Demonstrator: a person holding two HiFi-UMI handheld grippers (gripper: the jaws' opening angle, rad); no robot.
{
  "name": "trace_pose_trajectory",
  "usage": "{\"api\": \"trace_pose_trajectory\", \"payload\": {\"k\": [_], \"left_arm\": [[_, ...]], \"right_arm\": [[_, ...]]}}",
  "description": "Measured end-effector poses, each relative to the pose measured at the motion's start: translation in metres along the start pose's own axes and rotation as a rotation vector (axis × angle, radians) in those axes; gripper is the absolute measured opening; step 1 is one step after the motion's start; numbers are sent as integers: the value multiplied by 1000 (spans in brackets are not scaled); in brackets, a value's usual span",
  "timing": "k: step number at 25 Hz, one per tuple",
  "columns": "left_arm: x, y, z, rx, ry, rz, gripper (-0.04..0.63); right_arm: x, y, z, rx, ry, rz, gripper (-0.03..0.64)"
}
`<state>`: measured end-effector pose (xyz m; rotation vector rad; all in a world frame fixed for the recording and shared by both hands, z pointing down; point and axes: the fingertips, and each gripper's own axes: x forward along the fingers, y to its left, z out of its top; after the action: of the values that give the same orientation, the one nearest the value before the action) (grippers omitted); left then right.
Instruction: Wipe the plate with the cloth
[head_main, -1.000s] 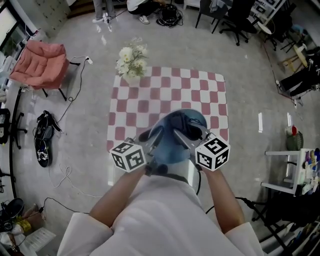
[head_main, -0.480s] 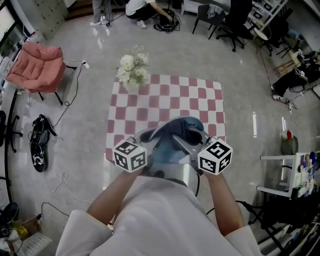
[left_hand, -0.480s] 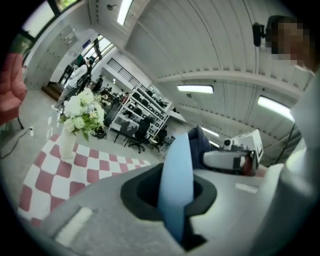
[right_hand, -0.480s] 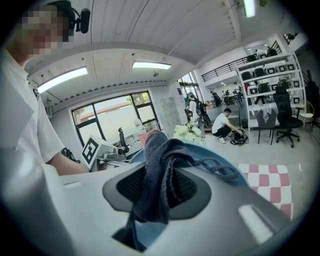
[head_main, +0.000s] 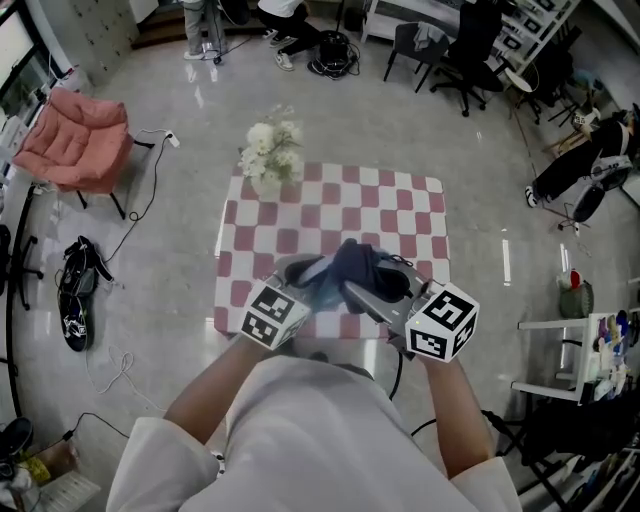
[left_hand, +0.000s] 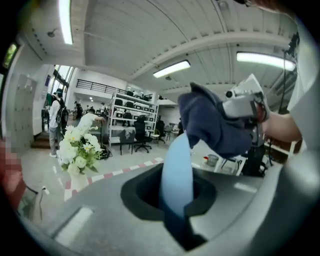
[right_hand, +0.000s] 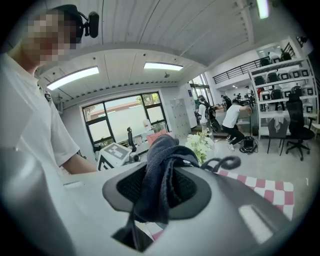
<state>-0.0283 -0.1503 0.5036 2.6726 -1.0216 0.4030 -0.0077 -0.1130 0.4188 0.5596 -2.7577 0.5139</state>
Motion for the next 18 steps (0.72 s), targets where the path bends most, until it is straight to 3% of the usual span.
{"api": "trace_pose_trajectory", "payload": {"k": [5,18], "left_arm": [[9,-14,-6,198,59,-18,34],[10,-21,-3,560,69,-40,34]], "right_arm": [[16,3,9,-11,1,10,123],[51,4,0,-20,123,-5,123]]}}
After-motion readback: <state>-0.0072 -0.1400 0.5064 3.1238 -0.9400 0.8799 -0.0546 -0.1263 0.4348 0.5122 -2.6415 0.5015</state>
